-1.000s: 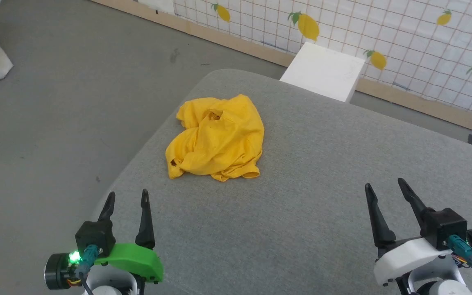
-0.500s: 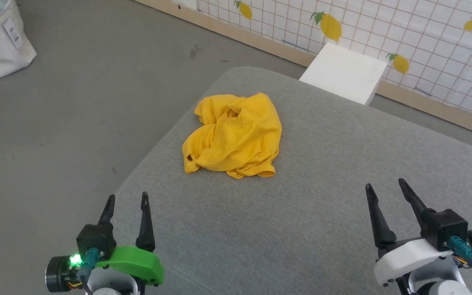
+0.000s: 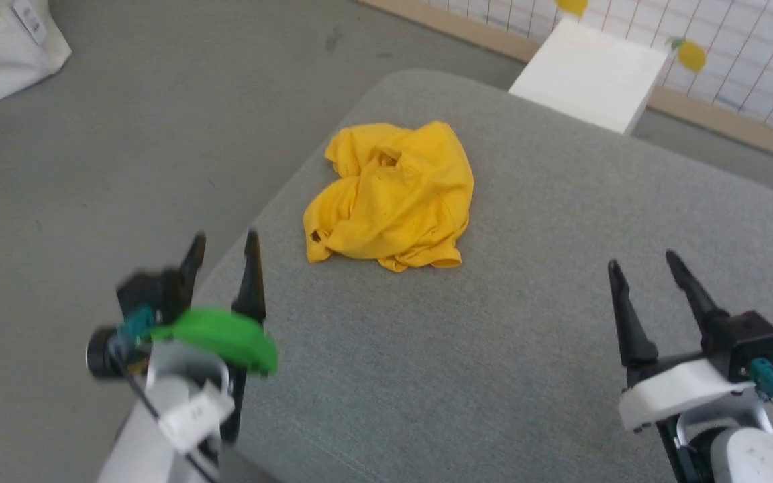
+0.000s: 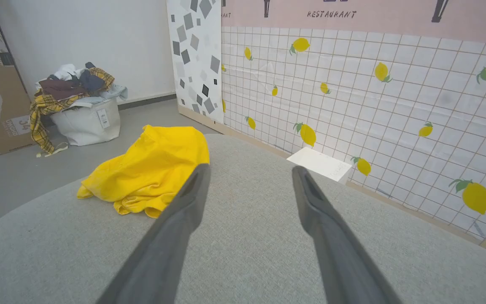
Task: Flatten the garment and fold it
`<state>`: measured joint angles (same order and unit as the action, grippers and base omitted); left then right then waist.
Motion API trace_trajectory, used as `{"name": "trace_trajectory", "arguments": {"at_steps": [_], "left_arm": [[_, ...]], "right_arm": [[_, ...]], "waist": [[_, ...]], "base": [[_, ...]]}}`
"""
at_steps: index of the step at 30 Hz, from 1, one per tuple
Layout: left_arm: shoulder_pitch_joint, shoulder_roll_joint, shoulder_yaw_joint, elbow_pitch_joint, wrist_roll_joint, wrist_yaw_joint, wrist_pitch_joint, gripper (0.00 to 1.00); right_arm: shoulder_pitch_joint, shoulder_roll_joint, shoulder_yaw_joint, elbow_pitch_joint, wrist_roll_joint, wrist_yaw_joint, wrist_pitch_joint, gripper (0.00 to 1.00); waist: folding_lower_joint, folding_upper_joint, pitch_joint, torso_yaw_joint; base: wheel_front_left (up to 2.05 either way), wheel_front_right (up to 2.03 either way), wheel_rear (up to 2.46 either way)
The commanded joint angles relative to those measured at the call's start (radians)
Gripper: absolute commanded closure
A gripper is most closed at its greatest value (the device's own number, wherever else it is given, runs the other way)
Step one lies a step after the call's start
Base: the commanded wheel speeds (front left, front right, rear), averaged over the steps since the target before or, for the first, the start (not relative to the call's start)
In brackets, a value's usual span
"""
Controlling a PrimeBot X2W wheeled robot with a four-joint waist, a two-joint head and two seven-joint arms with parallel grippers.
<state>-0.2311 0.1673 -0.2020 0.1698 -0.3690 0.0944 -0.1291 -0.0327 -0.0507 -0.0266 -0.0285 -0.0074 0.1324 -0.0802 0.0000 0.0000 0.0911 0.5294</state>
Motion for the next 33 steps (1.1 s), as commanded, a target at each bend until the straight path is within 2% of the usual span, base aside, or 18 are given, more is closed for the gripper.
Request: {"name": "trace_trajectory", "arguments": {"at_steps": [1,6,10,14,16,24,30,31,32,33], "left_arm": [[-0.07,0.006,-0.003,0.014,-0.029,-0.012,0.021,0.0],[-0.26,0.029,0.017,0.06,-0.087,-0.049,0.087,0.0],[-0.378,0.061,0.044,0.107,-0.134,-0.079,0.167,0.0],[-0.46,0.095,0.055,0.155,-0.19,-0.109,0.3,0.0],[-0.487,0.112,0.051,0.183,-0.219,-0.116,0.399,0.0],[-0.448,0.142,0.054,0.266,-0.289,-0.031,0.693,0.0],[-0.371,0.159,0.05,0.285,-0.305,0.049,0.833,0.0],[-0.362,0.163,0.048,0.28,-0.305,0.056,0.847,0.5],[-0.354,0.17,0.047,0.268,-0.301,0.062,0.85,0.78],[-0.35,0.178,0.046,0.255,-0.29,0.066,0.839,1.0]], "right_arm": [[-0.029,0.0,-0.001,-0.014,-0.012,-0.002,0.003,0.0],[-0.087,0.001,0.015,-0.034,-0.035,-0.002,0.006,0.0],[-0.139,0.001,0.029,-0.035,-0.044,-0.002,-0.004,0.0],[-0.188,0.001,0.036,-0.018,-0.037,-0.002,-0.029,0.0],[-0.204,0.001,0.036,-0.004,-0.031,-0.002,-0.042,0.0],[-0.234,0.001,0.021,0.052,0.001,-0.002,-0.091,0.0],[-0.242,0.001,0.018,0.086,0.011,-0.002,-0.113,0.0],[-0.241,0.001,0.018,0.089,0.012,-0.002,-0.115,0.0],[-0.24,0.001,0.017,0.093,0.014,-0.002,-0.117,0.0],[-0.239,0.001,0.016,0.097,0.016,-0.002,-0.119,0.0]], "waist": [[0.0,0.0,0.102,-0.033],[0.0,0.0,0.222,-0.099],[0.0,0.0,0.312,-0.179],[0.0,0.0,0.379,-0.259],[0.0,0.0,0.404,-0.294],[0.0,0.0,0.431,-0.389],[0.0,0.0,0.411,-0.412],[0.0,0.0,0.406,-0.413],[0.0,0.0,0.397,-0.413],[0.0,0.0,0.389,-0.413]], "base": [[0.0,0.0,0.0],[0.0,0.0,0.0],[0.0,0.0,0.0],[0.0,0.0,0.0],[0.0,0.0,0.0],[0.0,0.0,0.0],[0.0,0.0,0.0],[0.0,0.0,0.0],[0.0,0.0,0.0],[0.0,0.0,0.0]]}}
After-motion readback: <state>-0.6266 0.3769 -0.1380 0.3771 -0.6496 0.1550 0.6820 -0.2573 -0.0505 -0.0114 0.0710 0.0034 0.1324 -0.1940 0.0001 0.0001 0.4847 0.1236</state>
